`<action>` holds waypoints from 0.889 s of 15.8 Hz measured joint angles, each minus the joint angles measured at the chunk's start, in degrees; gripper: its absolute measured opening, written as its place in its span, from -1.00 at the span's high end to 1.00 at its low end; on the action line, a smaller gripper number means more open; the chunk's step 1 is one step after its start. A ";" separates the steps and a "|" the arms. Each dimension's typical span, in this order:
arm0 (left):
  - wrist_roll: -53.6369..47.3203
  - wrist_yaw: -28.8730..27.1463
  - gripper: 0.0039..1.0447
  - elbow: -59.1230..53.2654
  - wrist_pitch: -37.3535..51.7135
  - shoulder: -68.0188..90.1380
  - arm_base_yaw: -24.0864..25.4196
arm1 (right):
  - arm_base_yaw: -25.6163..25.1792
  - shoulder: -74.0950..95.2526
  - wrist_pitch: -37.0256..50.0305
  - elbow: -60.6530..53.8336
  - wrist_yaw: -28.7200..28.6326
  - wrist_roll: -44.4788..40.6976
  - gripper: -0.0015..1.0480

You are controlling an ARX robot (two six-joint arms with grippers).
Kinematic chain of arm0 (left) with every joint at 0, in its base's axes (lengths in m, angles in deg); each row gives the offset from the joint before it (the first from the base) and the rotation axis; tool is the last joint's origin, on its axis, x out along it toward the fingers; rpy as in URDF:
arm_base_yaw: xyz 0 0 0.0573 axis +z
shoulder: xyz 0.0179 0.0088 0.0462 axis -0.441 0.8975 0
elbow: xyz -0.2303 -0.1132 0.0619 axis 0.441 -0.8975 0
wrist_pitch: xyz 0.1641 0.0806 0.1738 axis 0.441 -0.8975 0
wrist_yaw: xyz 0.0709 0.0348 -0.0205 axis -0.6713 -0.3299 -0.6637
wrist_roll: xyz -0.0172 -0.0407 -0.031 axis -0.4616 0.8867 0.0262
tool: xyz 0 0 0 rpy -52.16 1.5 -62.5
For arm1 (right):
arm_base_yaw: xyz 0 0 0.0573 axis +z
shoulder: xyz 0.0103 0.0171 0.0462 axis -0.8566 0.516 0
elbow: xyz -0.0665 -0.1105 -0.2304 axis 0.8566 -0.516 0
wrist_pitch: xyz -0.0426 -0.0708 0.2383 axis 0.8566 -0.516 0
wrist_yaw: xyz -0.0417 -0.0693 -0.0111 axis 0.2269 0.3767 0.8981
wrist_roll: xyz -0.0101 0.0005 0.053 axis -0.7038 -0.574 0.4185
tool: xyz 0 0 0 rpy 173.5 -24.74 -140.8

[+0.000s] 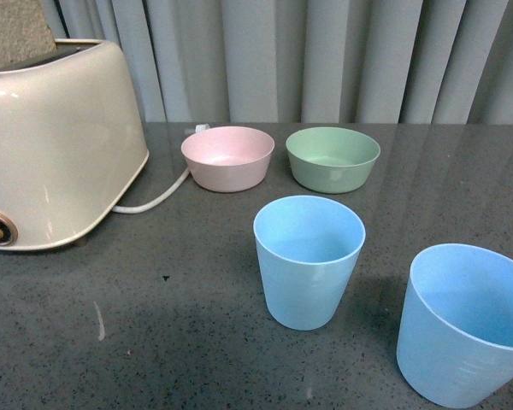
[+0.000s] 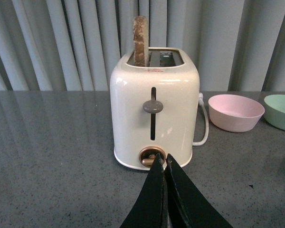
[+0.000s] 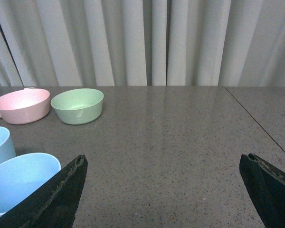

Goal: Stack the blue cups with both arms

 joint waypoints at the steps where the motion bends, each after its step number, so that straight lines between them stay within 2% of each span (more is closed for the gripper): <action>1: 0.00 0.00 0.98 0.00 -1.36 -1.11 0.00 | 0.00 0.00 0.00 0.00 0.00 0.00 -0.87; 5: 0.00 0.00 0.98 0.00 -5.27 -4.83 0.00 | 0.00 0.00 0.00 0.00 0.00 0.00 -0.87; 6: -0.02 0.15 0.98 0.04 -13.33 -9.84 0.00 | 0.00 0.00 -0.02 0.00 0.00 0.00 -0.87; 7: 0.00 -0.04 0.98 0.04 -14.67 -13.57 0.00 | 0.00 0.00 -0.02 0.00 0.00 0.00 -0.87; 11: -0.02 0.02 0.98 0.04 -14.67 -13.55 0.00 | 0.00 0.00 0.04 0.00 0.00 0.00 -0.87; 13: 0.09 -0.02 0.57 0.04 -14.60 -13.55 0.00 | 0.00 0.00 0.02 0.00 0.00 0.00 -0.87; 14: 0.09 -0.02 0.36 0.04 -14.60 -13.55 0.00 | -1.14 1.01 -3.52 0.96 -3.28 1.62 -0.87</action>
